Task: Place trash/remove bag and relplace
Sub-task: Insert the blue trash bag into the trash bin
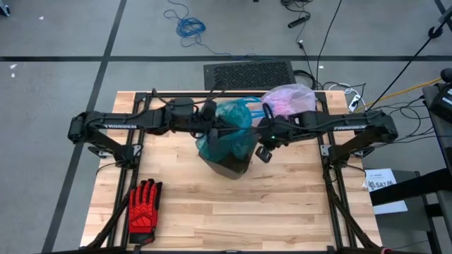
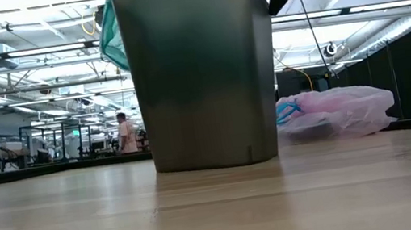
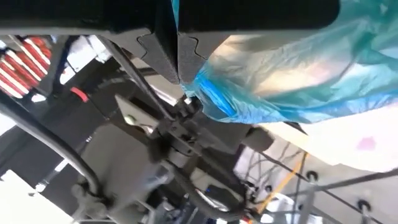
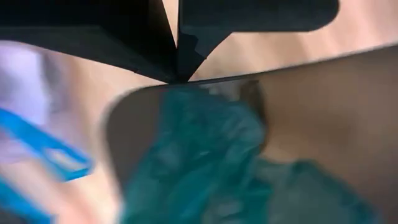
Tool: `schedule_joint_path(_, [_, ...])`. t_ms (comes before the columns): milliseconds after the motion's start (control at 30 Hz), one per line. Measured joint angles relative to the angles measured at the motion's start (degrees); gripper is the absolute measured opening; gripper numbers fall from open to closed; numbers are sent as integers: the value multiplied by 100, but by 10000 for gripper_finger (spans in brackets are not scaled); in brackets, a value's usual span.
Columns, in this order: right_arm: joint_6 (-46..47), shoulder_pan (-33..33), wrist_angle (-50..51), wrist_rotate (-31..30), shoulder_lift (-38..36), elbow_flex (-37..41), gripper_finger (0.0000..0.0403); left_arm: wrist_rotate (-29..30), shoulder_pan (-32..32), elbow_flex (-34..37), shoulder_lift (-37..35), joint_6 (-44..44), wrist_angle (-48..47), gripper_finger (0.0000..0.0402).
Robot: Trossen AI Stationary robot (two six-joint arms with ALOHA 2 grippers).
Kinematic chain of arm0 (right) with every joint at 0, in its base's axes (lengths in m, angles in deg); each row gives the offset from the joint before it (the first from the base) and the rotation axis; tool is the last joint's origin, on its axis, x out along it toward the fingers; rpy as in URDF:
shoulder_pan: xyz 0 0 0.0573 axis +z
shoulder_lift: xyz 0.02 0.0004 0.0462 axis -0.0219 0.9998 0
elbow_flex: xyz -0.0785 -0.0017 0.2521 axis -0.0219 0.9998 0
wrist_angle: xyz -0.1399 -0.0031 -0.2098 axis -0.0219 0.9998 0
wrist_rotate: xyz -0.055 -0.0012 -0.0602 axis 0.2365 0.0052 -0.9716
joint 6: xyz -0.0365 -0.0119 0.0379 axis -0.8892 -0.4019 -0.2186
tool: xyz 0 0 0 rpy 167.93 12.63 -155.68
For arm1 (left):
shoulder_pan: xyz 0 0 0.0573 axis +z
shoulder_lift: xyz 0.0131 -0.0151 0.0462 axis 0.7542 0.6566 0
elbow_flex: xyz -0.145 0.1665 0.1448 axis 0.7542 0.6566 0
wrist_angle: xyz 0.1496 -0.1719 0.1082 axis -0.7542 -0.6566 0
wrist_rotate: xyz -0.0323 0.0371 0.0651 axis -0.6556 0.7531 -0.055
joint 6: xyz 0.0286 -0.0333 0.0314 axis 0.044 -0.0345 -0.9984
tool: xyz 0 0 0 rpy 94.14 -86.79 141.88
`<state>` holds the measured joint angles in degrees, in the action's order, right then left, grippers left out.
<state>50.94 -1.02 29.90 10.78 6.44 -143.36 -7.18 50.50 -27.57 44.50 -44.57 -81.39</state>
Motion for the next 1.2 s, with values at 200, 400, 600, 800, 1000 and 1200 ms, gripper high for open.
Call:
schedule_joint_path(200, [-121,3,-45,-699,-41,6,0,217,5,-11,2,15,5,0])
schedule_joint_path(400, [-225,-18,-617,74,-41,32,0,155,60,-29,0,81,84,0])
schedule_joint_path(600, [-384,-7,-1385,1124,-41,34,0,40,81,-38,2,111,94,0])
schedule_joint_path(800, [-585,173,-1703,2034,-17,-585,0,108,83,-58,0,139,172,0])
schedule_joint_path(1000, [-1148,50,-1454,2226,542,-1467,0,22,86,-50,-26,81,74,0])
schedule_joint_path(1200, [-1613,4,-1677,2249,976,-1800,0,-60,164,-29,-37,24,-191,0])
